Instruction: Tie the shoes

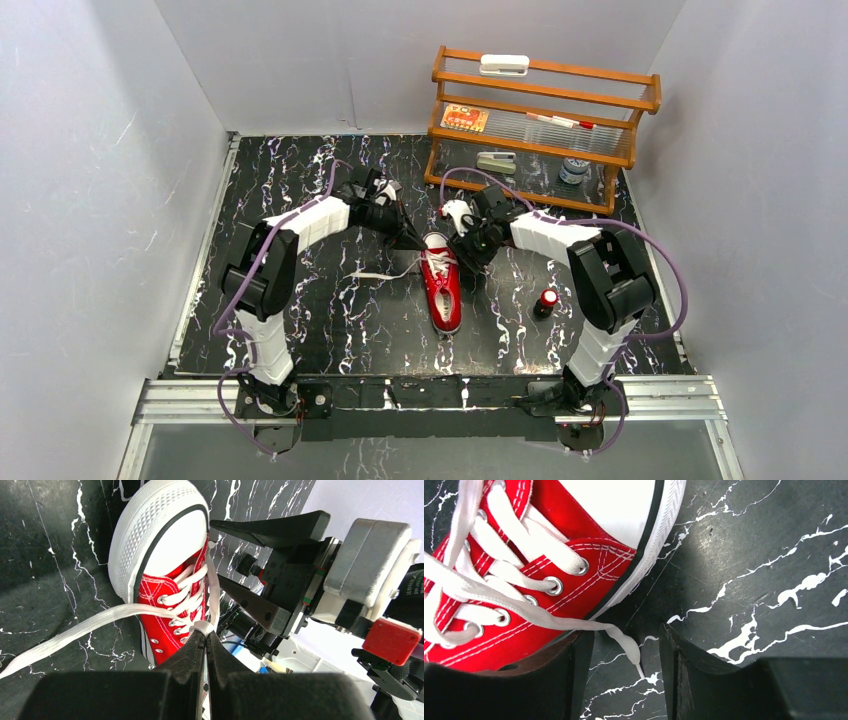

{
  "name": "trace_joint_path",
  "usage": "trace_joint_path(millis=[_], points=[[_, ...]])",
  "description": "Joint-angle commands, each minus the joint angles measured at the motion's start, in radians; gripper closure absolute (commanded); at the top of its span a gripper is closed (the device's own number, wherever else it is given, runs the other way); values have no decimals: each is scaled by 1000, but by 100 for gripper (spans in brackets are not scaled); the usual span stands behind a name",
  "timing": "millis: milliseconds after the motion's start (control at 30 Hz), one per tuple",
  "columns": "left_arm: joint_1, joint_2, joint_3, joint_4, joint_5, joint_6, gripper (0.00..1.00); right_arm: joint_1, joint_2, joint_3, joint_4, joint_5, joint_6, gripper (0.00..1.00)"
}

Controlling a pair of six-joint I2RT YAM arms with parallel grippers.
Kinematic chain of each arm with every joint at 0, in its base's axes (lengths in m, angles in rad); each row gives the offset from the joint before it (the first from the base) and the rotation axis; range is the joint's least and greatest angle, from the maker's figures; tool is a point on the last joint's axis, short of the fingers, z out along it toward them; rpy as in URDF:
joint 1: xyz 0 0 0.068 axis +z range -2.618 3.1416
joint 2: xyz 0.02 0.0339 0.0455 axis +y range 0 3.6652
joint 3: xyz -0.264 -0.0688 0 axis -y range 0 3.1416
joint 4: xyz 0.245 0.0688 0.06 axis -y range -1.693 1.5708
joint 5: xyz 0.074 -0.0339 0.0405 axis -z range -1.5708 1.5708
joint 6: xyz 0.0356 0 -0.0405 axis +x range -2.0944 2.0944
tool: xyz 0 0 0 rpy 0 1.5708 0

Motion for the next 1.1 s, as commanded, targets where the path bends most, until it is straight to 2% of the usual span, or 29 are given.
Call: trace_joint_path(millis=[0,67,233,333,400,467,533,633,733,833,1067], points=[[5,11,62,-52,19,15,100,-6,16,29,62,-37,-14,44],[5,19,72,-60,14,23,100,-5,12,32,63,-22,10,54],[5,50,127,-127,-25,98,100,-9,-83,91,-46,71,136,99],[5,62,141,-151,-41,140,100,-23,-133,156,-133,23,263,100],[5,69,141,-155,-45,162,100,-24,-120,206,-188,-66,329,100],[6,71,142,-163,-54,189,94,-30,-87,258,-256,-110,423,100],[5,60,142,-184,-74,220,82,-47,-55,324,-321,-157,477,100],[6,23,140,-202,-114,277,59,-70,-32,357,-264,-282,580,100],[5,-29,118,-218,-164,310,48,-87,13,383,-214,-338,737,100],[5,-84,86,-224,-179,316,46,-98,79,416,-243,-370,862,100],[3,-255,-69,-197,-228,313,36,-99,103,326,-167,-327,1031,100]])
